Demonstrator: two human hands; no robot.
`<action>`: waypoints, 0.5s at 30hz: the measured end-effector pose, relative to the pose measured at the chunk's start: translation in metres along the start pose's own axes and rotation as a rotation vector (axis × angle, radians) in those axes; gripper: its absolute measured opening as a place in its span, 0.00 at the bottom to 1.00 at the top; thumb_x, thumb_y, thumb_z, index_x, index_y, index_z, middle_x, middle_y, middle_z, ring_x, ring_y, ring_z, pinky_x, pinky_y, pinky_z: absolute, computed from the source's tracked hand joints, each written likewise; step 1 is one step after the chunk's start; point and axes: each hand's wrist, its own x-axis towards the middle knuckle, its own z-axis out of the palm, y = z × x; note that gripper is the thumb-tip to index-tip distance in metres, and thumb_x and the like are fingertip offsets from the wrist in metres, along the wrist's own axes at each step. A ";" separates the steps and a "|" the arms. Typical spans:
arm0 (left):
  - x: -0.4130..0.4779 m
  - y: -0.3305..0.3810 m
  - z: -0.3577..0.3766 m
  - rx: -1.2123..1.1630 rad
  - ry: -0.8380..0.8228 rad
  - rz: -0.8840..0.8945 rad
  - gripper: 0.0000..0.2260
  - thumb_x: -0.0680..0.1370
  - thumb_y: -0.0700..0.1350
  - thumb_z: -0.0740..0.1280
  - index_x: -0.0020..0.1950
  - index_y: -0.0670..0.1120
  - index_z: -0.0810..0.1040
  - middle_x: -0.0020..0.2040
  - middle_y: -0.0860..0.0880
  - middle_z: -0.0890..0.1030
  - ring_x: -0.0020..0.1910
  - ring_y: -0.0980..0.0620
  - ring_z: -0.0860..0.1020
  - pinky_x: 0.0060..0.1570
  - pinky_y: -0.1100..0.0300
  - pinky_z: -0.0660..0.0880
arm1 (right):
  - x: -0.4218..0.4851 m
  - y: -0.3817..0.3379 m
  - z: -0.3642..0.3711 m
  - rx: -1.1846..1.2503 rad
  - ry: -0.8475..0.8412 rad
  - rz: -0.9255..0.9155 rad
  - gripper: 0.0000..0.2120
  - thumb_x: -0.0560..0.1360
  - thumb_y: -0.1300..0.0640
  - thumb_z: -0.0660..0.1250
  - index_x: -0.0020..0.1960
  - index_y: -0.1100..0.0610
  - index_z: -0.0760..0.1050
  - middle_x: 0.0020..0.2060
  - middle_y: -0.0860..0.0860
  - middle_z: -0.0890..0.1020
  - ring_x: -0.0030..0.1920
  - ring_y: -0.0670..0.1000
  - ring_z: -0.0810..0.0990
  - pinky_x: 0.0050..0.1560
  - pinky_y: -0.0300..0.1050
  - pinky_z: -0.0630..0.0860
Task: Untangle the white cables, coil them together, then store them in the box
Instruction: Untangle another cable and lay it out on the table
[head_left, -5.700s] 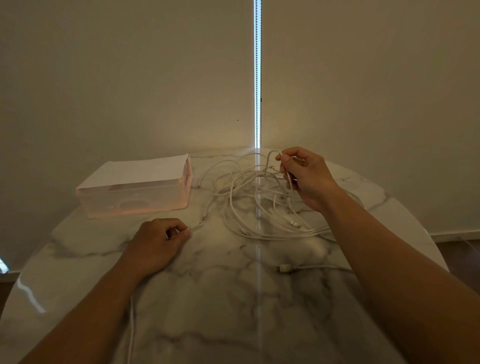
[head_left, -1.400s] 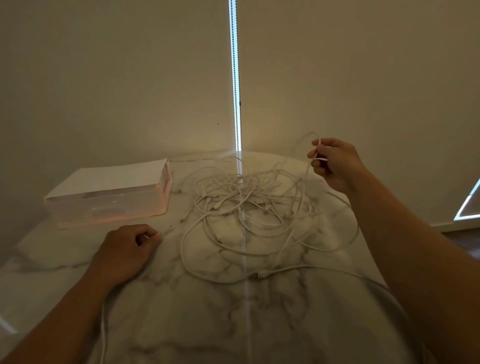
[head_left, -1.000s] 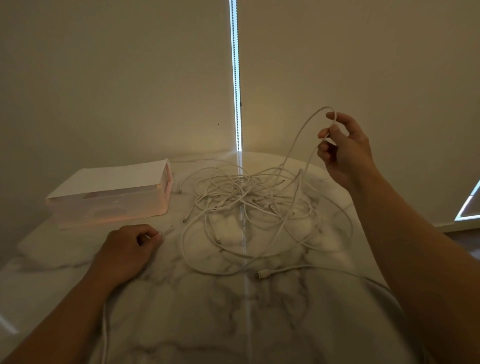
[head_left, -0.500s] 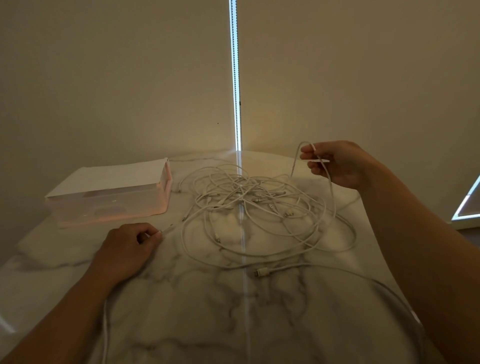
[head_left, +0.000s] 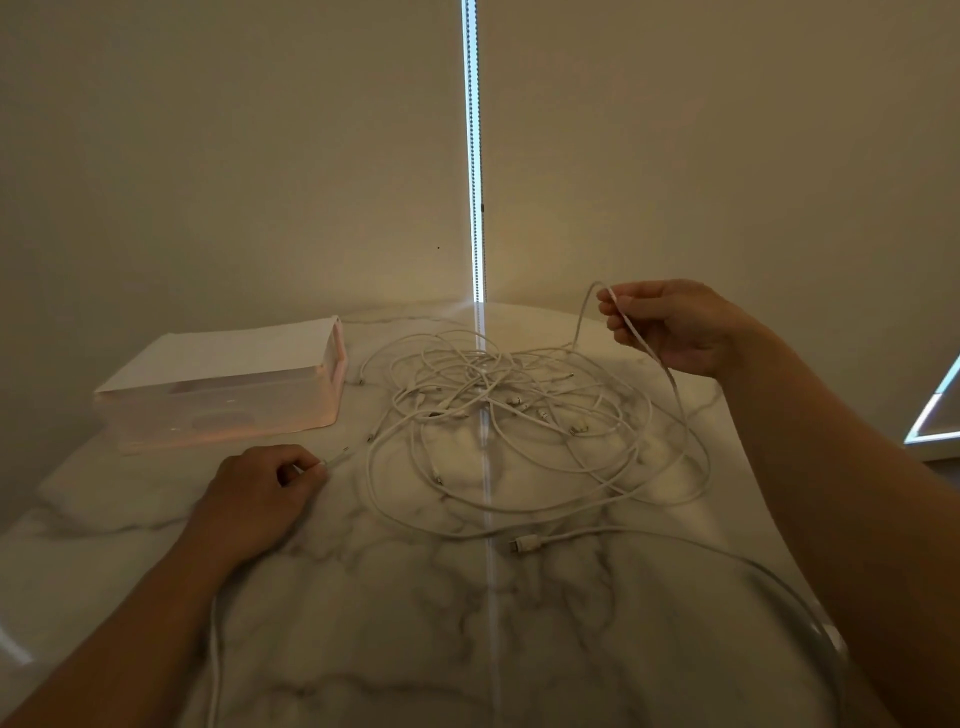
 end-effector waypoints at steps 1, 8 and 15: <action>0.000 0.000 0.000 -0.001 0.002 -0.002 0.05 0.77 0.52 0.68 0.43 0.56 0.82 0.39 0.55 0.80 0.40 0.58 0.75 0.40 0.59 0.68 | 0.001 -0.001 0.002 0.023 0.006 -0.084 0.08 0.79 0.68 0.60 0.52 0.63 0.78 0.41 0.54 0.80 0.37 0.49 0.77 0.37 0.38 0.78; 0.000 -0.001 -0.001 0.003 -0.004 -0.002 0.05 0.77 0.52 0.68 0.43 0.57 0.81 0.39 0.57 0.80 0.40 0.59 0.75 0.40 0.59 0.69 | 0.010 0.002 0.005 0.164 0.070 -0.211 0.09 0.81 0.66 0.58 0.55 0.62 0.76 0.34 0.51 0.75 0.31 0.48 0.68 0.31 0.39 0.65; 0.000 -0.001 -0.001 -0.007 -0.003 -0.004 0.05 0.77 0.52 0.68 0.42 0.57 0.82 0.39 0.56 0.81 0.40 0.58 0.76 0.40 0.59 0.69 | 0.010 0.005 0.000 0.239 0.185 -0.099 0.15 0.83 0.55 0.59 0.66 0.59 0.75 0.28 0.48 0.70 0.28 0.46 0.66 0.29 0.39 0.64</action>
